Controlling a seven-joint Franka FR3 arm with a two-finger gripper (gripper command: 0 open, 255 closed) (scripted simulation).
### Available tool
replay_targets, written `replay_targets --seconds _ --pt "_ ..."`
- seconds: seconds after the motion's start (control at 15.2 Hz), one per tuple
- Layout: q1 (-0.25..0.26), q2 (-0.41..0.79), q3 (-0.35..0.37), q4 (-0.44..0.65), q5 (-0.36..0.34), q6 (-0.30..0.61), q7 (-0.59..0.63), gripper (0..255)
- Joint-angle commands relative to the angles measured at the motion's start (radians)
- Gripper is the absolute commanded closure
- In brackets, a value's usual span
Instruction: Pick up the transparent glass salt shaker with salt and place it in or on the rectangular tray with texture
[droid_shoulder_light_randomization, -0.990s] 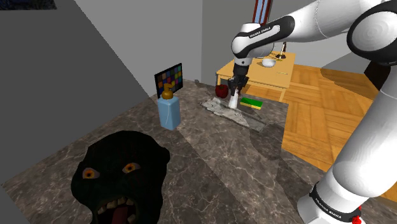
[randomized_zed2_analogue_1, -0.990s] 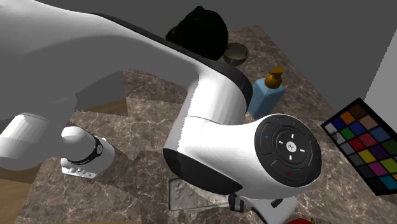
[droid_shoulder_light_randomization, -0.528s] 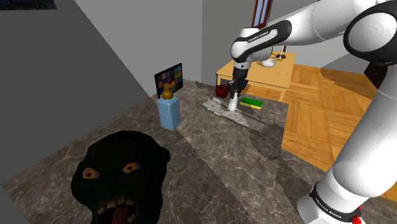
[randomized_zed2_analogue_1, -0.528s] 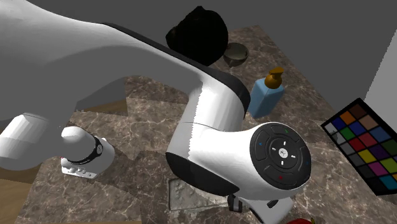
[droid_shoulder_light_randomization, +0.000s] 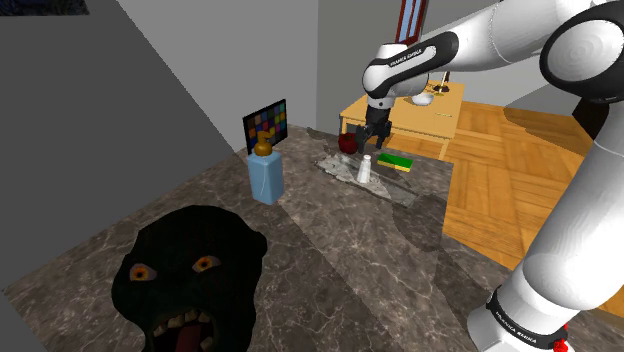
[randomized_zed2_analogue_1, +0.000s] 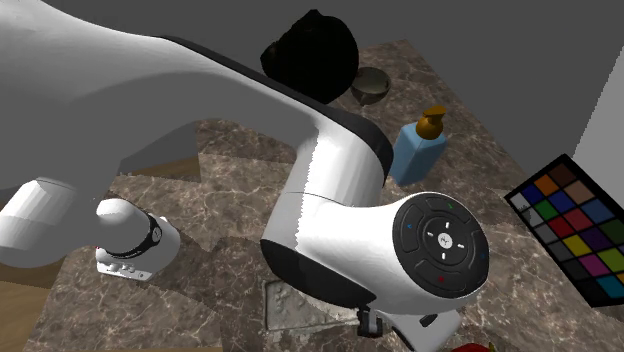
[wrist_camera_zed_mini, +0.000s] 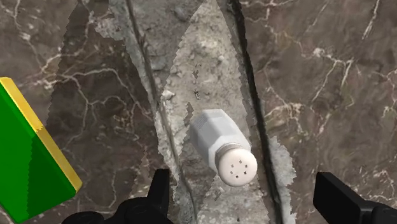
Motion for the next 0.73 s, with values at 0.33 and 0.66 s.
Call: replay_targets --seconds 0.33,0.66 --pt "-0.003 -0.039 -0.004 0.082 -0.012 -0.120 0.008 0" --pt "-0.003 -0.039 -0.004 0.082 -0.012 -0.120 0.008 0"
